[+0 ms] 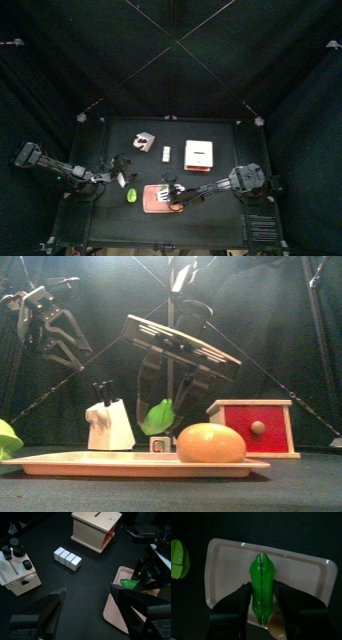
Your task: Put pea right of plate
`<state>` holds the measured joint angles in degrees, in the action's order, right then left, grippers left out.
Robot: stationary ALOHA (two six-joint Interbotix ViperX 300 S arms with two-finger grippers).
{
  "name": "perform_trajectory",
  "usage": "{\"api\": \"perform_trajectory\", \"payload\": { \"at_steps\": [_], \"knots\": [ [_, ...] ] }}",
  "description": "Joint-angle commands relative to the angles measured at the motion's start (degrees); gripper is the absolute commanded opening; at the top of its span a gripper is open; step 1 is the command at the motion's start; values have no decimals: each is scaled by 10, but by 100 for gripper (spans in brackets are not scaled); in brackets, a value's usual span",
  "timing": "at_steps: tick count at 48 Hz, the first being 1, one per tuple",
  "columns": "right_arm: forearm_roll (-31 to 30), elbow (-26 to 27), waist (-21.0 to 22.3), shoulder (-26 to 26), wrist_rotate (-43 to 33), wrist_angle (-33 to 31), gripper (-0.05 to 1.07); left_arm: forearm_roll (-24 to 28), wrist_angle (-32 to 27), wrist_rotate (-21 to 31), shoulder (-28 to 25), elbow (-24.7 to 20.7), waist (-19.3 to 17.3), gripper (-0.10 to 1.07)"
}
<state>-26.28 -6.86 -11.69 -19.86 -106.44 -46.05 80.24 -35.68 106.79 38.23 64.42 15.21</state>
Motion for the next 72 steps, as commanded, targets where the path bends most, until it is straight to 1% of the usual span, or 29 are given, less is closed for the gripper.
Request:
{"api": "perform_trajectory", "payload": {
  "at_steps": [1, 6, 14, 23, 29, 35, 41, 46, 49, 52, 61, 65, 72],
  "knots": [
    [-1, 0, -3, 45, -1, -27, 71, 4, -1, -1, 0, -7, -4, 101],
    [3, -13, -9, 67, -2, -54, 71, 4, -1, -1, 0, -7, -5, 101],
    [20, -53, -18, 103, -12, -76, 71, 1, -1, -1, 0, -5, -5, 101],
    [69, -104, -31, 137, -15, -80, 71, 1, -1, -1, 0, -5, -5, 101],
    [114, -142, -47, 157, -18, -82, 71, 2, -2, -1, 0, -5, -5, 101],
    [142, -164, -67, 169, -19, -105, 72, 3, -2, -1, 0, -5, -6, 101],
    [143, -177, -81, 170, -44, -144, 72, 2, -1, -1, 0, -5, -6, 101],
    [126, -189, -91, 171, -79, -166, 72, 1, -2, -1, 0, -4, -7, 101],
    [118, -200, -96, 171, -98, -165, 72, 1, -2, -1, 0, -4, -8, 101],
    [120, -211, -99, 171, -100, -156, 72, 1, -3, -1, 0, -4, -8, 101],
    [150, -250, -102, 168, -111, -119, 72, 1, -5, -1, 0, -3, -11, 101],
    [159, -260, -102, 164, -111, -105, 72, 1, -5, -1, 0, -2, -11, 101],
    [156, -269, -102, 158, -111, -95, 72, 1, -6, -1, 0, -2, -13, 101]
  ]
}}
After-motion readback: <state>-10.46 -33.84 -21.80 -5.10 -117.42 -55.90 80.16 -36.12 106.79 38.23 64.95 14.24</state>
